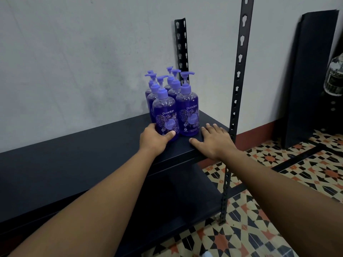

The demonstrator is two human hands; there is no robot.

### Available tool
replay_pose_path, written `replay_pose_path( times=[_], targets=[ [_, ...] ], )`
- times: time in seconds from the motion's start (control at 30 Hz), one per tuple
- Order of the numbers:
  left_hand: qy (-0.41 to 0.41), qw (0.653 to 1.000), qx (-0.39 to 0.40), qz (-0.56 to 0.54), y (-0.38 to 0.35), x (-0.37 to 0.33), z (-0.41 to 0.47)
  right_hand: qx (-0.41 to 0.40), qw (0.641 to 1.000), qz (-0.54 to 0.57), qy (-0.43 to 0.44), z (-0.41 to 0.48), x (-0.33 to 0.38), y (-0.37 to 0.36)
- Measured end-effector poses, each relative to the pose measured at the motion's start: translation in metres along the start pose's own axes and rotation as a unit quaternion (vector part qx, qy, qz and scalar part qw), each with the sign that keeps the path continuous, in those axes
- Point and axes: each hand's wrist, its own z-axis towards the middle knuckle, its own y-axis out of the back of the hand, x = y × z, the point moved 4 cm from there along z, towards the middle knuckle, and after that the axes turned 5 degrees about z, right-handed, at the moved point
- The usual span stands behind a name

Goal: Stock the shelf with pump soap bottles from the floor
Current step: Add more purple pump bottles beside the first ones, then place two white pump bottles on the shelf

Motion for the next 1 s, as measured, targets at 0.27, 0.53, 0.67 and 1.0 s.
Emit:
replay_pose_path(
  times=[0.27, 0.53, 0.67, 1.0],
  targets=[
    [0.000, 1.000, 0.011, 0.017, 0.017, 0.011, -0.053, -0.038, 0.998, 0.048, -0.004, -0.034, 0.013, -0.005],
    [-0.059, 0.998, 0.017, -0.024, 0.068, 0.057, -0.165, -0.049, 0.971, 0.228, 0.060, -0.138, 0.063, -0.010],
    [-0.011, 0.998, 0.047, -0.049, 0.075, 0.098, -0.220, 0.015, 0.953, 0.294, 0.073, -0.195, 0.081, -0.035],
    [0.116, 0.980, 0.146, -0.067, -0.010, 0.195, -0.305, 0.124, 0.924, 0.349, -0.099, -0.296, 0.049, -0.167]
  ],
)
